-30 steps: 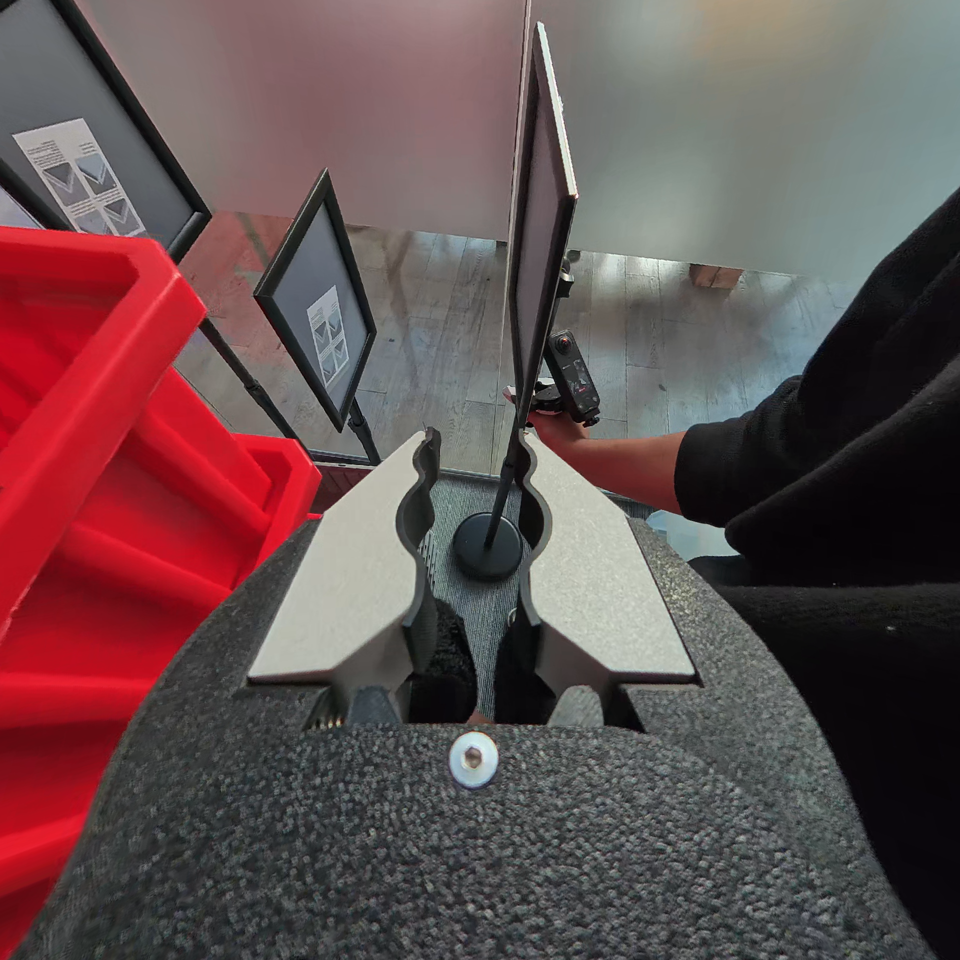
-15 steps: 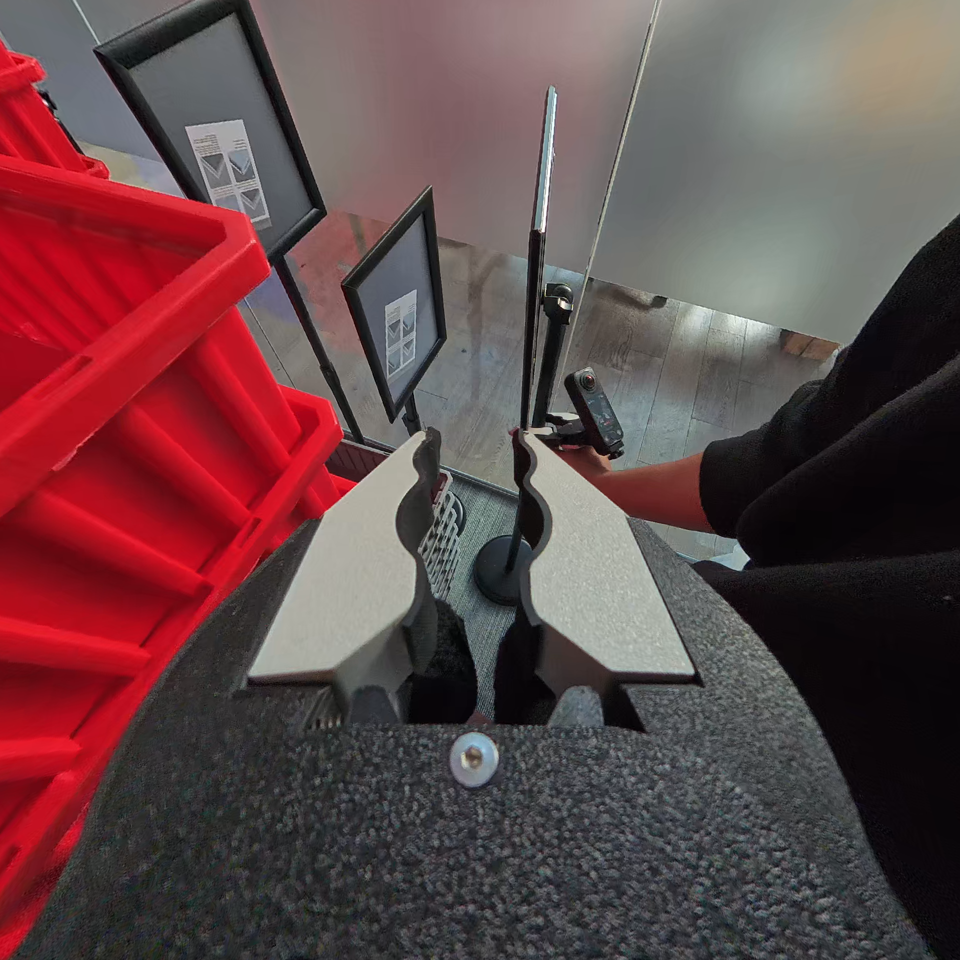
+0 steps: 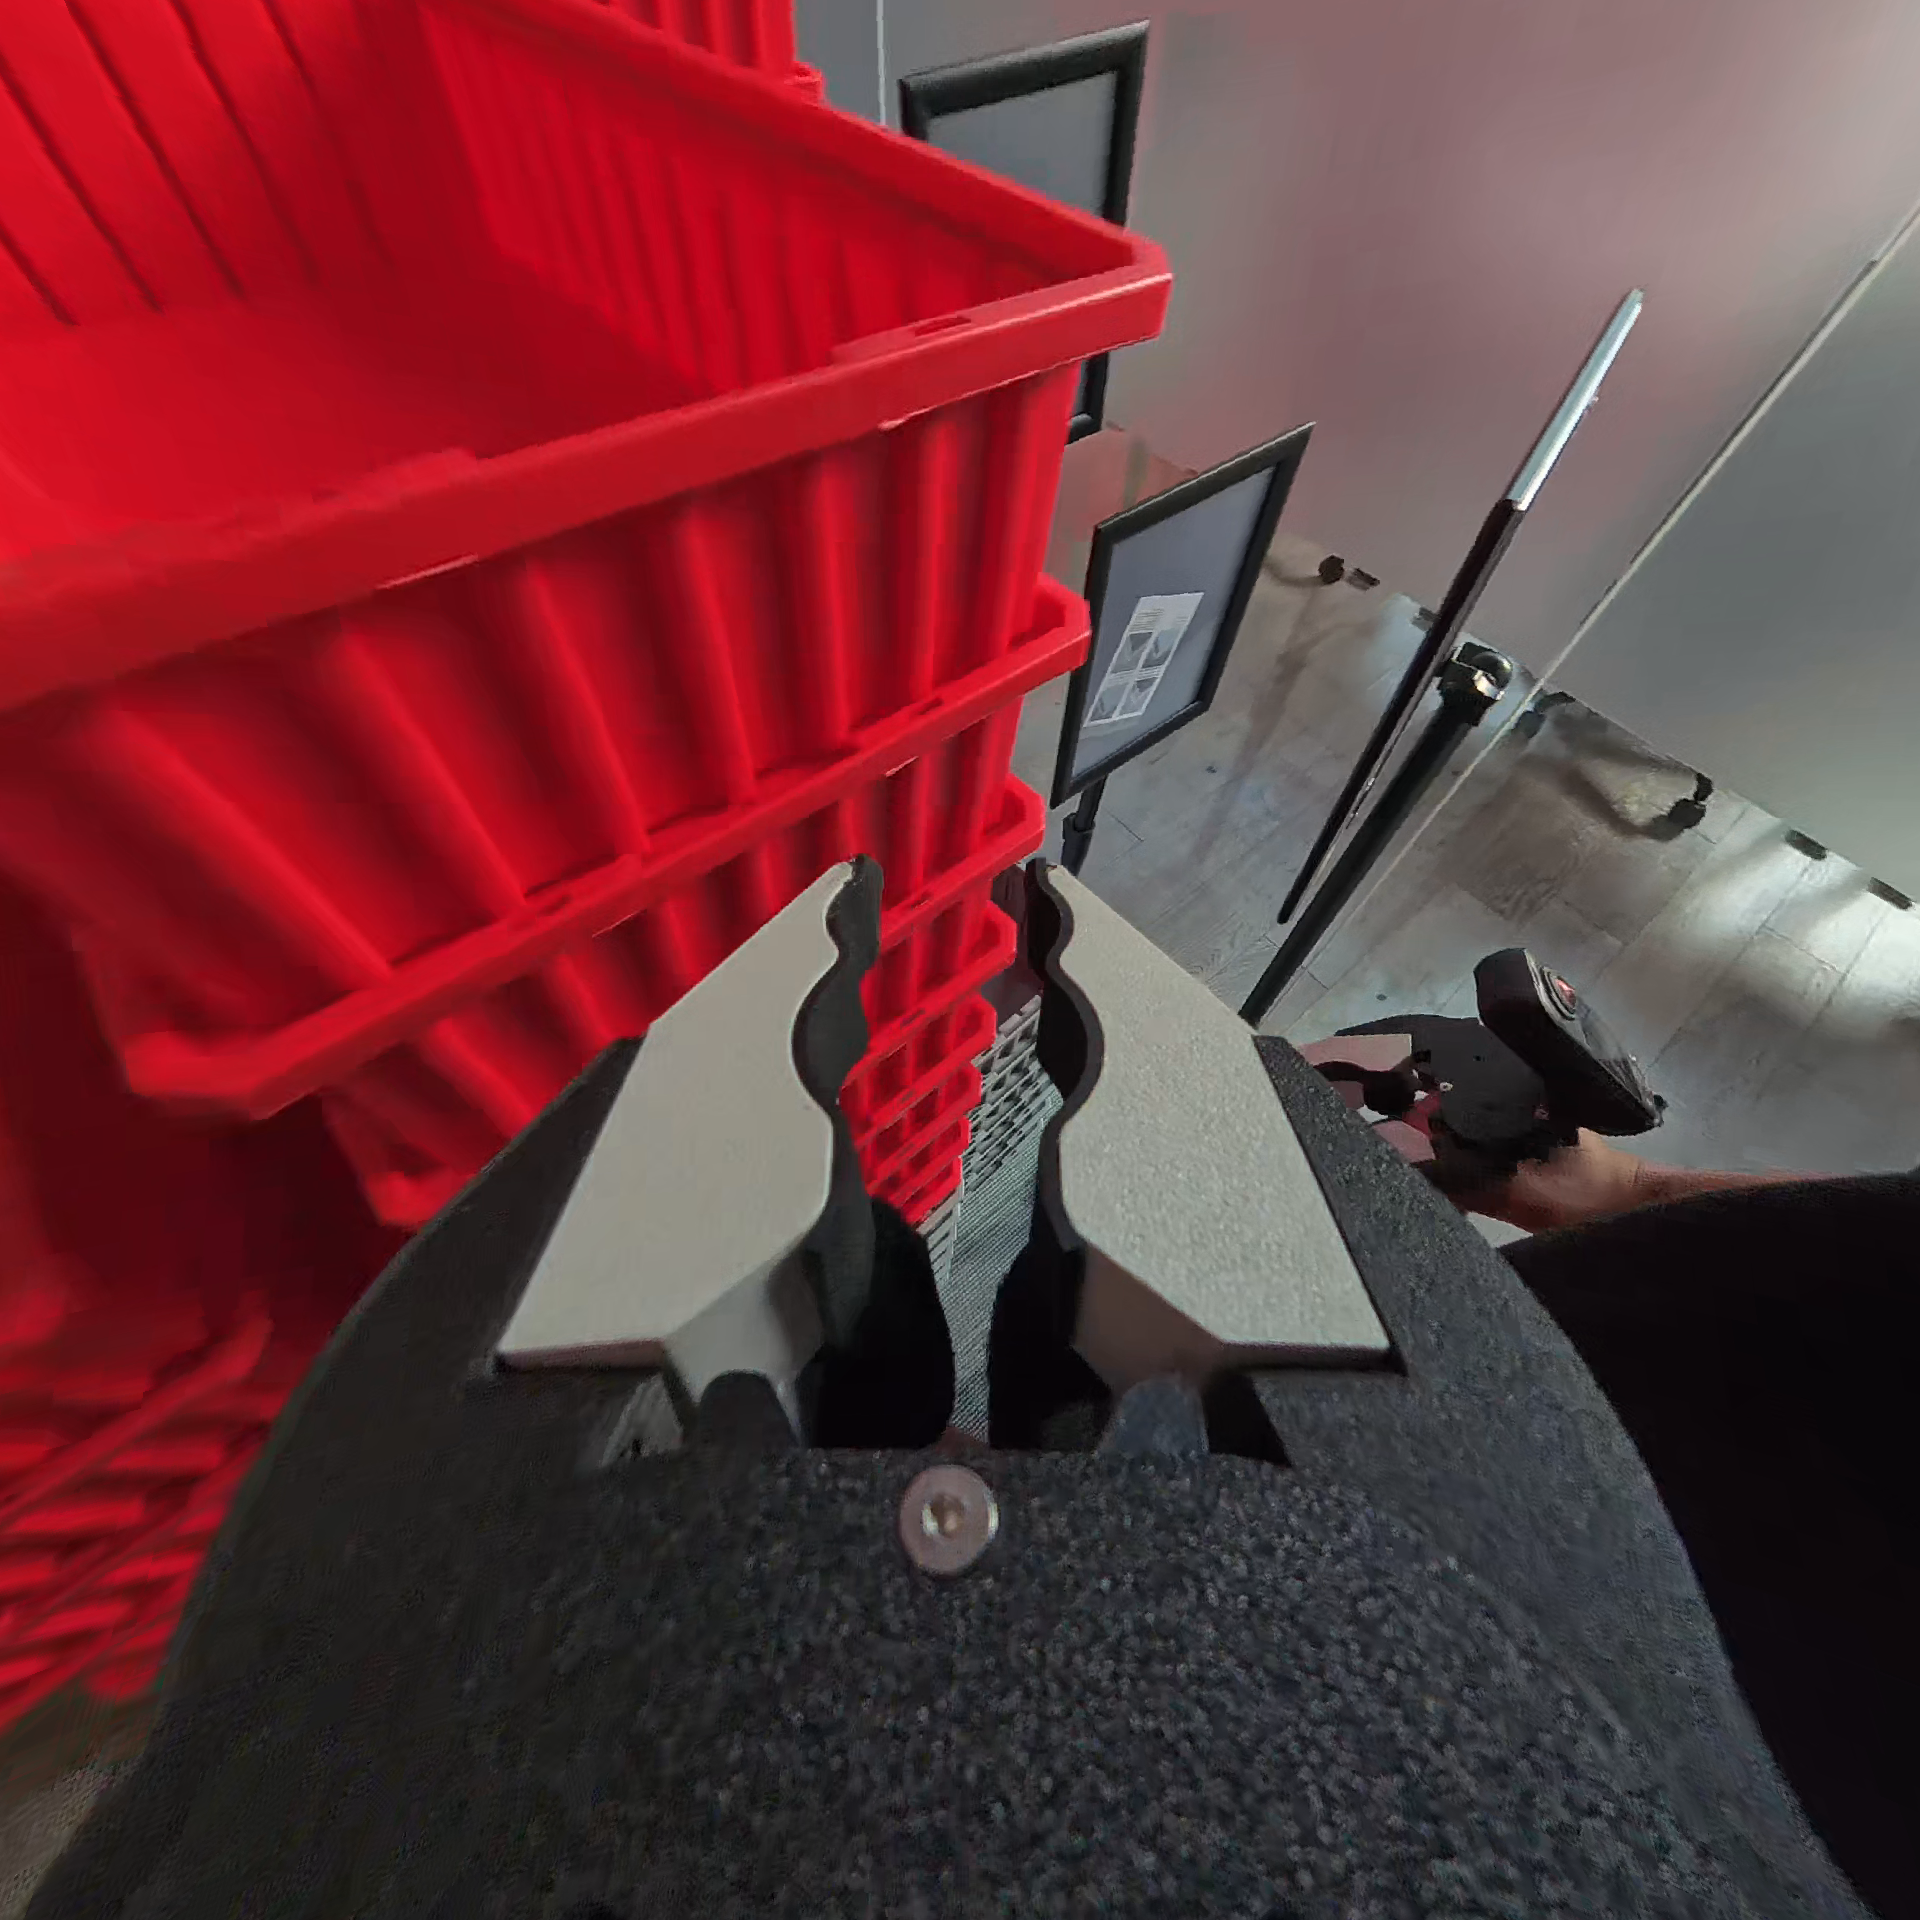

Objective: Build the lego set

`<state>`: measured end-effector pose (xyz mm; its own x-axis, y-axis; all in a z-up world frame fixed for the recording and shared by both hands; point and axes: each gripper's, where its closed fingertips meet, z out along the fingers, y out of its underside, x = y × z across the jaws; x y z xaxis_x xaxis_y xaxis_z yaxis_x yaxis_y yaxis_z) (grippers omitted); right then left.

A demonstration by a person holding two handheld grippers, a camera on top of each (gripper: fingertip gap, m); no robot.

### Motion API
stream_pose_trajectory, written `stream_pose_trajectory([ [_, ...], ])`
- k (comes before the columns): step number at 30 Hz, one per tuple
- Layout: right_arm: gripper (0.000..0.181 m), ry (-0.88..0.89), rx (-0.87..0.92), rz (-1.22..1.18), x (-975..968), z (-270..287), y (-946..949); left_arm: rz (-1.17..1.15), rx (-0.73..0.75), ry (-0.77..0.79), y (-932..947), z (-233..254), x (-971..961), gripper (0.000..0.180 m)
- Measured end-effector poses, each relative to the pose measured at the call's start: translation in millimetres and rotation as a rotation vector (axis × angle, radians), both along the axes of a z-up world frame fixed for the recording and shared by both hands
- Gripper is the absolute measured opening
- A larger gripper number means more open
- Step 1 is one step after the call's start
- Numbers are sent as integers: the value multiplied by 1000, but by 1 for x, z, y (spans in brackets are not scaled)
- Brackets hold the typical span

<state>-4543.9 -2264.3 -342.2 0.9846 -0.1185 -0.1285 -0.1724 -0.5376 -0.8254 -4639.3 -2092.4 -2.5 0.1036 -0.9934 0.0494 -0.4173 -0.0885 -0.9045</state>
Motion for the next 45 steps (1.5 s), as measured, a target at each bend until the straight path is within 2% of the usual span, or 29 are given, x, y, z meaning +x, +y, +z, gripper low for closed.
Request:
stream_pose_trajectory([
  [6, 63, -71, 269, 617, -151, 101, 145, 222, 14, -13, 88, -6, -98, 27],
  [8, 64, -74, 267, 782, -208, 117, 185, 290, 25, -10, 124, -10, -144, 27],
  [10, 57, -90, 288, 906, -263, 135, 225, 345, 33, -10, 163, -13, -191, 27],
  [13, 49, -79, 369, 938, -331, 175, 296, 443, 45, 23, 237, -15, -250, 27],
  [18, 54, -17, 389, 1013, -409, 245, 391, 550, 47, -17, 349, -14, -317, 28],
  [20, 54, 4, 364, 1043, -427, 266, 418, 566, 22, -31, 394, -19, -330, 28],
  [23, 55, 128, 272, 1094, -449, 288, 455, 560, -39, -42, 463, -23, -332, 28],
  [25, 56, 147, 234, 1069, -452, 300, 490, 533, -47, -17, 508, -24, -325, 28],
  [29, 55, 170, 284, 962, -442, 325, 568, 460, 19, -51, 592, -3, -296, 28],
  [33, 57, 243, 317, 833, -423, 339, 650, 375, -30, -83, 667, 16, -260, 27],
  [36, 57, 190, 277, 772, -408, 333, 700, 338, -25, -115, 724, 27, -244, 27],
  [39, 57, 120, 250, 684, -386, 326, 747, 320, -44, -94, 785, 22, -241, 26],
  [45, 56, 89, 190, 443, -344, 308, 851, 304, 44, 47, 910, -23, -272, 26],
])
